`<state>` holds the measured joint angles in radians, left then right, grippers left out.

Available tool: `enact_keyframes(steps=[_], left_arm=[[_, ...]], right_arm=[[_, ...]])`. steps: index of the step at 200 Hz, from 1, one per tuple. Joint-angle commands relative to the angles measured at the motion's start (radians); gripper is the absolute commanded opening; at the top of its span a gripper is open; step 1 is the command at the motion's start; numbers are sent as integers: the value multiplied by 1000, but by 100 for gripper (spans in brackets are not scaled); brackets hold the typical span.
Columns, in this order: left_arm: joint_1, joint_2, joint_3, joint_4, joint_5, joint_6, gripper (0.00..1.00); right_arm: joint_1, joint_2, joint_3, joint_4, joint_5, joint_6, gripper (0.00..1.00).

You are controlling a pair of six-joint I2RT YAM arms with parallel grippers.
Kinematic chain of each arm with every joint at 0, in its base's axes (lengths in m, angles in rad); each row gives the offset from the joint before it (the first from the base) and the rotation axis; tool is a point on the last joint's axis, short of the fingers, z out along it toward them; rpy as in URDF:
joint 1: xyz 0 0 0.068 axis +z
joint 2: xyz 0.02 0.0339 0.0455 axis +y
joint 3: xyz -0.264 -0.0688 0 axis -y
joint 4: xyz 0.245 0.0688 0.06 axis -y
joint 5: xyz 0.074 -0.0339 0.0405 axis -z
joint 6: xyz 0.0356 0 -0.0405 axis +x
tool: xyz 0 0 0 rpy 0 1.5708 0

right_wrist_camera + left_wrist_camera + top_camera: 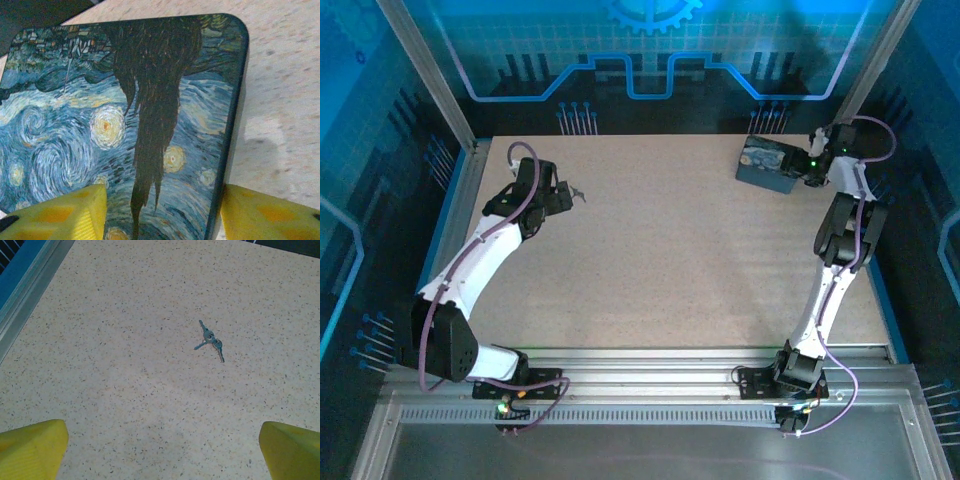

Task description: Unlock a padlock with a key

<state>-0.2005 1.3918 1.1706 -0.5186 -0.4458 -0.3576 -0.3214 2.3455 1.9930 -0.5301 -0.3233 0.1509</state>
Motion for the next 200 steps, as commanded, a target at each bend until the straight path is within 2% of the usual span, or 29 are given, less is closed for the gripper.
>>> enact_keyframes(steps=[1, 36, 99, 148, 163, 200], left_arm=[[-7, -41, 21, -13, 32, 7, 99], [-22, -67, -17, -25, 86, -41, 99], [-117, -53, -19, -101, 161, -121, 99], [-189, 0, -2, -113, 240, -145, 99], [-190, 32, 9, -113, 302, -185, 99], [-294, 87, -23, -76, 383, -262, 99]], right_arm=[[82, -65, -91, -98, -28, -64, 59], [164, -162, -221, -68, 0, -74, 59], [363, -371, -532, 66, -4, -22, 60], [552, -484, -659, 109, -12, -9, 60], [600, -506, -677, 113, 14, 8, 62], [629, -532, -694, 123, 33, 33, 67]])
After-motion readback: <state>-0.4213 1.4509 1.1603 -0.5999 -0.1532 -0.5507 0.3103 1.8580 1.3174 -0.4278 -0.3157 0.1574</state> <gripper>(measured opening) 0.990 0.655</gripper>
